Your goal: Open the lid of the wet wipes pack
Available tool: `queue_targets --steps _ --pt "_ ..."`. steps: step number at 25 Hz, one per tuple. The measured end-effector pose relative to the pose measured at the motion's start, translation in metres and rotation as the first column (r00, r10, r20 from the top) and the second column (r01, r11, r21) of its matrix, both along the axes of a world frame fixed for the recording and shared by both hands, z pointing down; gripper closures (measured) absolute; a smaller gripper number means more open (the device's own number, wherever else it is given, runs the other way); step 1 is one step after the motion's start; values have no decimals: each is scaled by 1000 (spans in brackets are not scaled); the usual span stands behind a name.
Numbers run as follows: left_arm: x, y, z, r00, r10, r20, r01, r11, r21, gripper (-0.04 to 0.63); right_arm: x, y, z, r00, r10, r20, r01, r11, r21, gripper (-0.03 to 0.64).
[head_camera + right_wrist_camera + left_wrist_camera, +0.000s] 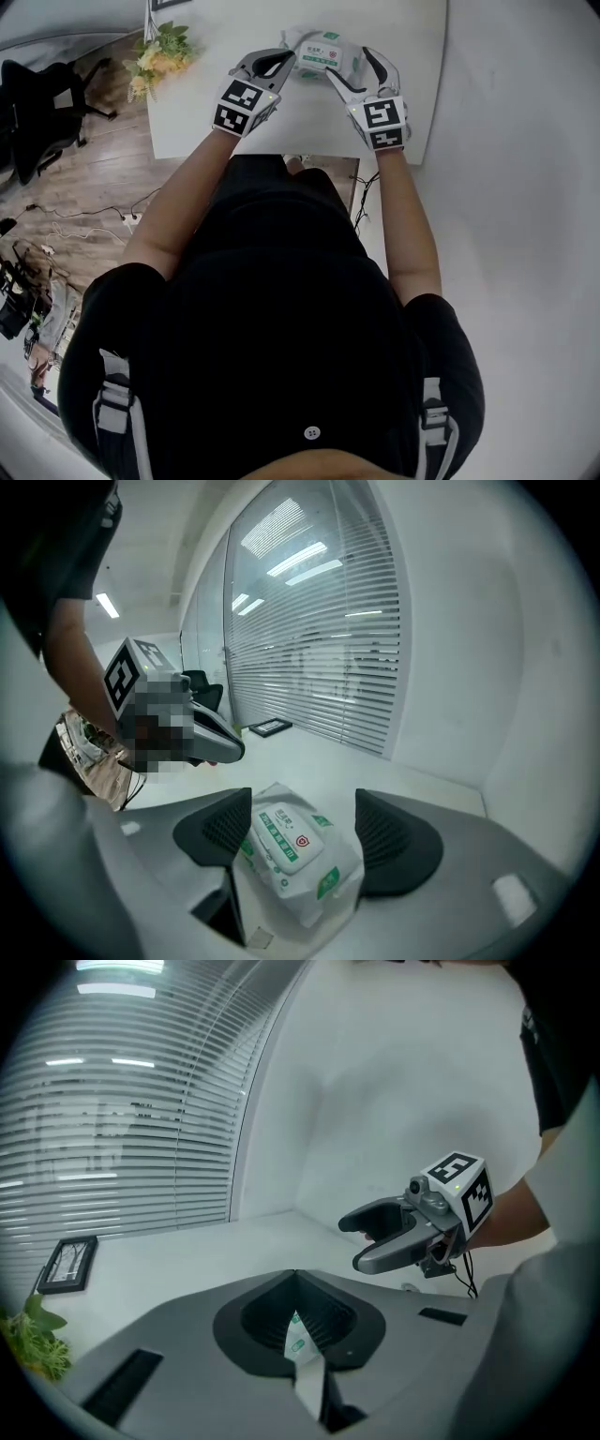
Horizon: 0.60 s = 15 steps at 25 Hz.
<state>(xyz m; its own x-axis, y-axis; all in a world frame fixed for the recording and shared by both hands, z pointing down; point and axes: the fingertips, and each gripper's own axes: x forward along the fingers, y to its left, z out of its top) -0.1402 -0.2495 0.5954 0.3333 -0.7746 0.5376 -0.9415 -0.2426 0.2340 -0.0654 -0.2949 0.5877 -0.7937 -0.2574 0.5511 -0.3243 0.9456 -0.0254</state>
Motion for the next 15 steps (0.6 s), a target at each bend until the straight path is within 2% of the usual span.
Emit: queue_targets --steps 8,15 --pt "-4 -10 48 1000 -24 -11 23 996 -86 588 -9 -4 48 991 -45 -126 49 998 25 272" --pt "-5 -11 74 997 -62 -44 55 988 -144 588 -17 -4 66 978 -79 -194 91 994 55 270"
